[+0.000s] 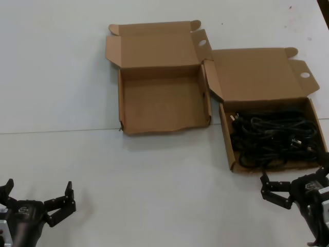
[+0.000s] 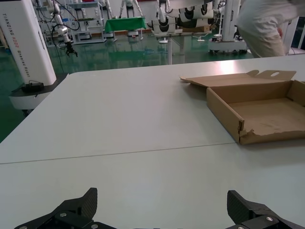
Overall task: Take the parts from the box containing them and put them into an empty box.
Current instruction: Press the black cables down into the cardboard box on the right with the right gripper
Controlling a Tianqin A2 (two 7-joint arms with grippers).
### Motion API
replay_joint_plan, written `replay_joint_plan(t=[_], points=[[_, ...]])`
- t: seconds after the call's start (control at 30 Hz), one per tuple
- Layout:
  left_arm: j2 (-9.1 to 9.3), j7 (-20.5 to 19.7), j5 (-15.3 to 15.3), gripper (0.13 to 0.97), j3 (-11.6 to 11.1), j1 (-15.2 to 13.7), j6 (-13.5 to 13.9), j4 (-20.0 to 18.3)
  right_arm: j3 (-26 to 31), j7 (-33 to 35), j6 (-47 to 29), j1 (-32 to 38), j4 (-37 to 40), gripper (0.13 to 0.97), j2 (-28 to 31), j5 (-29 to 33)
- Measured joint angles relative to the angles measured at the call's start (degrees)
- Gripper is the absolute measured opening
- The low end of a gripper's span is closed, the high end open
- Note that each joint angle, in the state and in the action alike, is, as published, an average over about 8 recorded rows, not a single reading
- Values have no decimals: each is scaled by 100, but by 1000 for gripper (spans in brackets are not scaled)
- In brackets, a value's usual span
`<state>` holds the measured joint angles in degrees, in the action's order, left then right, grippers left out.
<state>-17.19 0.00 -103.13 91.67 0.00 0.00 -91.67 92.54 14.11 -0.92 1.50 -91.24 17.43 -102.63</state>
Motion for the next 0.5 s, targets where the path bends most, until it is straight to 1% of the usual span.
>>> replay_joint_plan(t=[0.5], points=[[0, 0, 0, 966, 0, 0, 0, 0, 0, 0, 0, 0, 0, 966, 0, 0]])
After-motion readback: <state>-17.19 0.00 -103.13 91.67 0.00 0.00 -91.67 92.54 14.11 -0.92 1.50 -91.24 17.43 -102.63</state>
